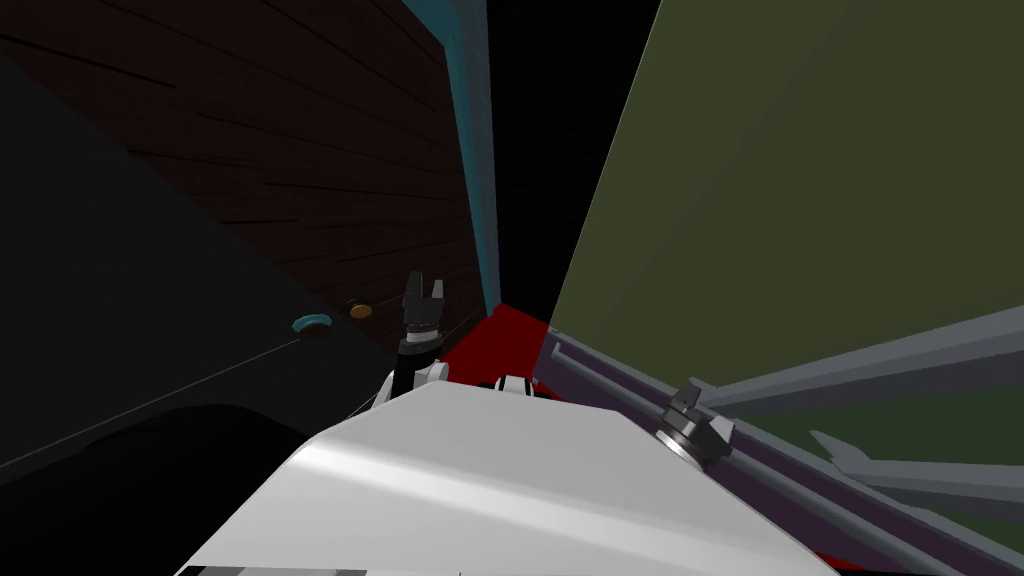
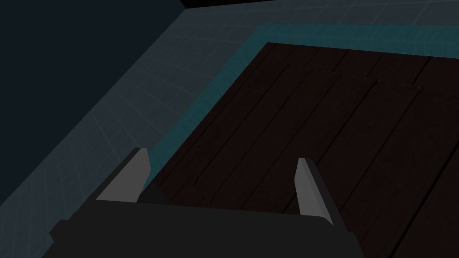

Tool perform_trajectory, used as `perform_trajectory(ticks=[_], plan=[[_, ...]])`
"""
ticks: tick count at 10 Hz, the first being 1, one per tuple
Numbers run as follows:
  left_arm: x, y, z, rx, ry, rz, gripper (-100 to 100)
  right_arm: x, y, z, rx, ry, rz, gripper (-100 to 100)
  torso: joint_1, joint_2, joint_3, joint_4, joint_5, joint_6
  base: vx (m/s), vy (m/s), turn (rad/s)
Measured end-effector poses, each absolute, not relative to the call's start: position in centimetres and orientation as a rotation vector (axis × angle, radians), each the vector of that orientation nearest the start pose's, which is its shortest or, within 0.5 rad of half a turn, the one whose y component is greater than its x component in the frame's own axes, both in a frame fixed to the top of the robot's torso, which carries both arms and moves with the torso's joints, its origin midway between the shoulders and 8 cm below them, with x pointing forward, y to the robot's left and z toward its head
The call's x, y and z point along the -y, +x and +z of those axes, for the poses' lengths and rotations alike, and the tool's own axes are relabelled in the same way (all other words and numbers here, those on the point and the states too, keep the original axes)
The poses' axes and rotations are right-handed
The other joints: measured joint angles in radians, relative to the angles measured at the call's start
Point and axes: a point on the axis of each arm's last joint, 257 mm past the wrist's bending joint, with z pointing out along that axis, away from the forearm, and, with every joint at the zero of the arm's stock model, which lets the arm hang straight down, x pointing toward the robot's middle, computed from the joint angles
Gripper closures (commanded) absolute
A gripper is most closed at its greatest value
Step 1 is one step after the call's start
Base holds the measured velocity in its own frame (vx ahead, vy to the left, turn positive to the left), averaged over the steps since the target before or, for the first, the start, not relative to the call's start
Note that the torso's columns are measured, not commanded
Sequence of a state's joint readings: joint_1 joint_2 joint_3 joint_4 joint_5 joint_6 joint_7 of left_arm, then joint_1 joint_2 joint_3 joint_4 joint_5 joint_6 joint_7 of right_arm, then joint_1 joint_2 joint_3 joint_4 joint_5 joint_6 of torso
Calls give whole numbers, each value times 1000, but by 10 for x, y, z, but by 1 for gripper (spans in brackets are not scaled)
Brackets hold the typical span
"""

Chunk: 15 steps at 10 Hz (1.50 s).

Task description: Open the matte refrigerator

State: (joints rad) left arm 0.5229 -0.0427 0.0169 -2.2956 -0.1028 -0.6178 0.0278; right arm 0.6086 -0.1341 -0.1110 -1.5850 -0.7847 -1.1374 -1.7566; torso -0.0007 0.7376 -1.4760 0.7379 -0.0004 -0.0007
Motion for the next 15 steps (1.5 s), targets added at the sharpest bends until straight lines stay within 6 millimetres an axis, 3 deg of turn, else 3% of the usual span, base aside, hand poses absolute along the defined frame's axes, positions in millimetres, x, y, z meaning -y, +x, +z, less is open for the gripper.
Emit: perform_trajectory(ticks=[7, 11, 15], plan=[[-272, 319, 45, -560, -537, -1264, 0, 522, 173, -221, -1376, -1027, -2752, -100, -21, -13, -6, -3, -8, -7, -13, -34, 140], [-272, 319, 45, -560, -537, -1264, 0, 527, 161, -234, -1444, -947, -2696, -100, 4, 2, 1, 1, 1, 1, 4, -53, 131], [-272, 319, 45, -560, -537, -1263, 0, 536, 158, -229, -1459, -921, -2684, -100, 0, -2, -2, -1, 0, 1, 31, -22, -8]])
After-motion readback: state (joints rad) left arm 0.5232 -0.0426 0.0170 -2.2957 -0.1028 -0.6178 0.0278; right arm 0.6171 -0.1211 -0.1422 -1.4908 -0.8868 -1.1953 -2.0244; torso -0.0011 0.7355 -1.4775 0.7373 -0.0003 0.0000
